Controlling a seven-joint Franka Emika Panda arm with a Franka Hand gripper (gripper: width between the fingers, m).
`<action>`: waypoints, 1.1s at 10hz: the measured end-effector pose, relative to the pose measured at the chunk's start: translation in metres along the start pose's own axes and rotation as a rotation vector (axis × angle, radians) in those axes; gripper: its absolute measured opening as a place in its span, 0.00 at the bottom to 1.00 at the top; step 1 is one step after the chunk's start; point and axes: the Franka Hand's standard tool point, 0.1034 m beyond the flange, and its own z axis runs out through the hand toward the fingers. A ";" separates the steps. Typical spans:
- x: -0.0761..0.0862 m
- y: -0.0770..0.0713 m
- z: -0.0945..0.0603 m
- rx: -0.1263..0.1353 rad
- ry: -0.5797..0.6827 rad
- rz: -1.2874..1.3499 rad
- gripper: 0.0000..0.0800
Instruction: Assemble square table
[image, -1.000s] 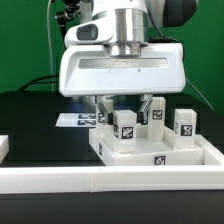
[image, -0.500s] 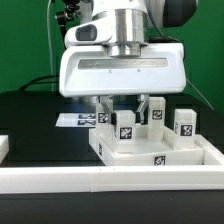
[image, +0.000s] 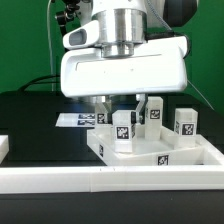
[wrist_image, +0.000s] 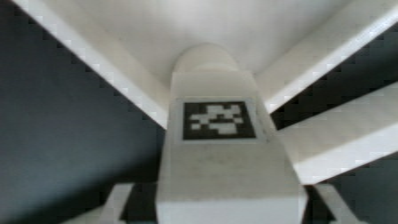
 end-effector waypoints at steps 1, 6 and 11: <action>0.000 0.001 0.000 -0.003 0.002 0.095 0.36; 0.001 0.001 -0.002 -0.001 0.009 0.508 0.37; -0.001 0.000 -0.003 0.004 0.002 0.777 0.37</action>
Offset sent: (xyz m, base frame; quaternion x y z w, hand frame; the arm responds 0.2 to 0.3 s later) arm 0.0012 0.0028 -0.0008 -0.0187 -0.0046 0.1806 0.9834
